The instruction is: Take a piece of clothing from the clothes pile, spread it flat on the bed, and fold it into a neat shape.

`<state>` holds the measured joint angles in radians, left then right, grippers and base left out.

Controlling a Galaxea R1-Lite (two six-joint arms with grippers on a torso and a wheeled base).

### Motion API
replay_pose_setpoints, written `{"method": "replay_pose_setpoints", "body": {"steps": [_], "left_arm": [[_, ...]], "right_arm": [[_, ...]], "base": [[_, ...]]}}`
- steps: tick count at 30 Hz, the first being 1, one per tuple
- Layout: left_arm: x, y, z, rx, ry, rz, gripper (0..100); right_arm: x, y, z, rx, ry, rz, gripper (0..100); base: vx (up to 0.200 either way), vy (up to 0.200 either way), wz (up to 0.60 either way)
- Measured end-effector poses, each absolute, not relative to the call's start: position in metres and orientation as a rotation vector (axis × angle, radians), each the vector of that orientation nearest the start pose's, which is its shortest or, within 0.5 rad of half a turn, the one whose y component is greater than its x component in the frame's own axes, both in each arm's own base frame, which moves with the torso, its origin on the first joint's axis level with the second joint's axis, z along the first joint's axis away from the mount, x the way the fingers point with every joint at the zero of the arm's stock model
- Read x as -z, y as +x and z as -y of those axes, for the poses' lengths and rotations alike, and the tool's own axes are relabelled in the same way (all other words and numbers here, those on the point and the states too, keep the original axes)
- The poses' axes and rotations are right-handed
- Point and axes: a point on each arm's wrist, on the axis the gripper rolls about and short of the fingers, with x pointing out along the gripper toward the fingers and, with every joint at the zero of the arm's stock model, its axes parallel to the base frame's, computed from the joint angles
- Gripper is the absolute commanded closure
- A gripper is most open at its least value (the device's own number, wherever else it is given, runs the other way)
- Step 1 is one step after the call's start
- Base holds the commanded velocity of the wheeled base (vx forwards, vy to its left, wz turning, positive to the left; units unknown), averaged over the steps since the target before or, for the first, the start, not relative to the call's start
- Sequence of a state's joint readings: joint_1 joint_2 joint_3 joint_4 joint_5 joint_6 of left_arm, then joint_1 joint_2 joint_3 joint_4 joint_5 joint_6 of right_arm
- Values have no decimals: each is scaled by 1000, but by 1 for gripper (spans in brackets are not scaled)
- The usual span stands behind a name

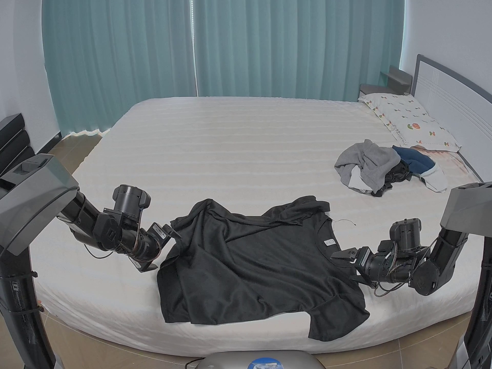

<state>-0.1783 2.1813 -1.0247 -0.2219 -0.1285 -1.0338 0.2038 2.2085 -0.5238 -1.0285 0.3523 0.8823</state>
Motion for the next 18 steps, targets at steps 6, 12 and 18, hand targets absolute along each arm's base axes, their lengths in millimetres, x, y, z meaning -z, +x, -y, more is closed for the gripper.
{"method": "replay_pose_setpoints", "body": {"steps": [6, 12, 18], "left_arm": [[-34, 366, 70, -231, -936, -993, 0], [-35, 367, 70, -238, -965, -989, 0], [-36, 369, 70, -238, -967, -981, 0]], "right_arm": [[-3, 307, -72, -218, 893, -829, 0], [-3, 307, -72, -218, 894, -824, 0], [-5, 308, -72, -222, 897, -813, 0]], "base": [[0, 0, 0], [133, 0, 0], [167, 0, 0]]}}
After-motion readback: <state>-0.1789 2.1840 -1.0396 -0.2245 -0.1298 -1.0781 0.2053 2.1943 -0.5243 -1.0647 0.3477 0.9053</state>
